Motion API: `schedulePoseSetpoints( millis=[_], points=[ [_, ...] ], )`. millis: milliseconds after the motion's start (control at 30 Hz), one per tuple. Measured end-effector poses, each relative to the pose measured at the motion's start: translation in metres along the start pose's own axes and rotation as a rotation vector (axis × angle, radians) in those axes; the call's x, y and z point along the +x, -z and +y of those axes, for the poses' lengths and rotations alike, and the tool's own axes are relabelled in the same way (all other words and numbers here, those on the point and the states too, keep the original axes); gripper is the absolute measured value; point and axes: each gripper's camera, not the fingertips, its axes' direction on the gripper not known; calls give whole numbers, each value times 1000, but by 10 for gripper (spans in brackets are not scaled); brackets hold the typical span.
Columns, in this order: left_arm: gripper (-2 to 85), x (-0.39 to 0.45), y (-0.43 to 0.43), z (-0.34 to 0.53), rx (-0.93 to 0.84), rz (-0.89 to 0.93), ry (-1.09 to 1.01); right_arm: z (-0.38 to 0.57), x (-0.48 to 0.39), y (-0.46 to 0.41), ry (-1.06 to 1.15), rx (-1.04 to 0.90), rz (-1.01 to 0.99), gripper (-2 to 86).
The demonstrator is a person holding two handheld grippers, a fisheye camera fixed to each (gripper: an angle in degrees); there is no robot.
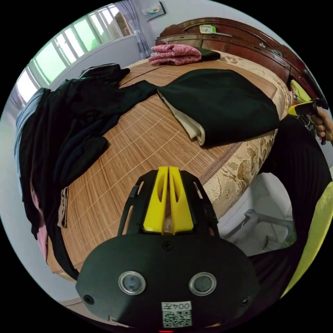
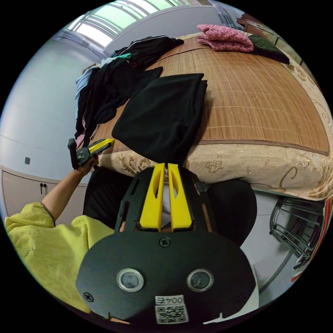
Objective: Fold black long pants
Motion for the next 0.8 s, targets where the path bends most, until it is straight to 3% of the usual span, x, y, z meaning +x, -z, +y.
schedulePoseSetpoints(
  millis=[167, 233, 400, 800],
  points=[
    [48, -1, 1, 10, 6, 188, 3, 9, -14, -10, 59, 5, 77, 74],
    [140, 0, 4, 11, 45, 376, 18, 11, -20, -16, 87, -13, 135, 84],
    [179, 13, 3, 20, 102, 388, -23, 13, -26, -39, 97, -60, 176, 95],
    [143, 39, -16, 11, 40, 361, -93, 2, -27, -66, 102, -85, 183, 111]
  ],
)
